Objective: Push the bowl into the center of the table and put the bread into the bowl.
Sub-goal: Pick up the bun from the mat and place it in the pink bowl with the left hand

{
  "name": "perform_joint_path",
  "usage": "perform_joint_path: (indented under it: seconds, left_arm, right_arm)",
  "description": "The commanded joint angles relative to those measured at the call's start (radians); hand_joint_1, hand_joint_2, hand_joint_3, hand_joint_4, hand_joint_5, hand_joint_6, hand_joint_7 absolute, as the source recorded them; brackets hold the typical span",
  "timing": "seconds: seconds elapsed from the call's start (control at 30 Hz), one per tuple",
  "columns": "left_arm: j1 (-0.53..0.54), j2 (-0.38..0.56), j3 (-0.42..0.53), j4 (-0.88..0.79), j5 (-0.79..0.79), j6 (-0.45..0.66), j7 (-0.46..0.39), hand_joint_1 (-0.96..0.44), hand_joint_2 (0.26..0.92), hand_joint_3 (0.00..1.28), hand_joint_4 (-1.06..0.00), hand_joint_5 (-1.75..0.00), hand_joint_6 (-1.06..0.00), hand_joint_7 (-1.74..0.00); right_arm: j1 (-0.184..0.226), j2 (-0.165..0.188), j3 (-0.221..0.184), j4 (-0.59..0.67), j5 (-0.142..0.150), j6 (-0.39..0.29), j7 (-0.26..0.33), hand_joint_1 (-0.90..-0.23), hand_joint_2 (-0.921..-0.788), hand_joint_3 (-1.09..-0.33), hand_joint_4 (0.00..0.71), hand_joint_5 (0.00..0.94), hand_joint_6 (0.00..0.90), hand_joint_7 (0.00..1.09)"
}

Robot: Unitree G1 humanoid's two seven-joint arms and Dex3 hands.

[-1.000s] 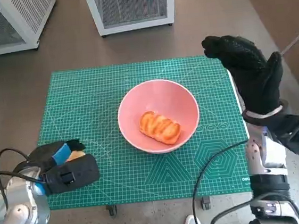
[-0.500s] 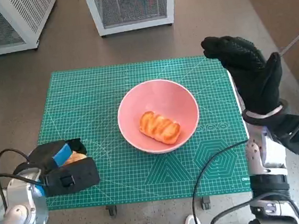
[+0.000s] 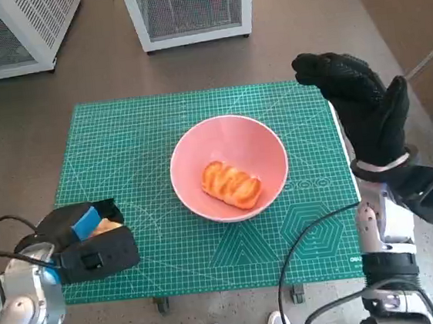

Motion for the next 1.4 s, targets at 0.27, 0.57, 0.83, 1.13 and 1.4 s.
perform_joint_path:
  seconds: [0.27,0.57,0.83,1.13,1.4]
  left_arm:
    - [-0.087,-0.001,0.117,-0.202,-0.017,0.031,-0.055,0.00,0.915,0.02,-0.78,-1.09,-0.67,-1.09]
    - [-0.250,-0.077,0.106,-0.244,-0.019,-0.027,0.021,0.00,0.894,0.00,-0.86,-1.01,-0.73,-1.03]
    - [-0.396,-0.206,0.008,-0.166,0.000,-0.157,0.154,0.00,0.882,0.00,-0.90,-0.96,-0.74,-1.02]
    - [-0.557,-0.322,-0.102,0.006,-0.023,-0.306,0.189,0.00,0.888,0.00,-0.89,-0.98,-0.72,-1.04]
    - [-0.649,-0.384,-0.167,0.142,-0.028,-0.387,0.169,0.00,0.896,0.01,-0.84,-1.07,-0.71,-1.00]
  right_arm:
    - [-0.003,-0.004,-0.003,0.019,0.005,0.016,0.011,-0.642,-0.921,-0.722,0.196,0.000,0.124,0.23]
    - [-0.011,0.004,0.003,0.029,0.000,0.015,0.011,-0.650,-0.921,-0.725,0.196,0.000,0.124,0.23]
    - [-0.014,0.012,0.007,0.039,0.002,0.014,0.014,-0.656,-0.921,-0.723,0.194,0.000,0.121,0.23]
    - [-0.010,0.013,0.009,0.030,0.007,0.018,0.015,-0.652,-0.921,-0.722,0.191,0.000,0.120,0.23]
    - [-0.007,0.004,0.003,0.015,0.015,0.031,0.019,-0.648,-0.921,-0.720,0.192,0.000,0.119,0.24]
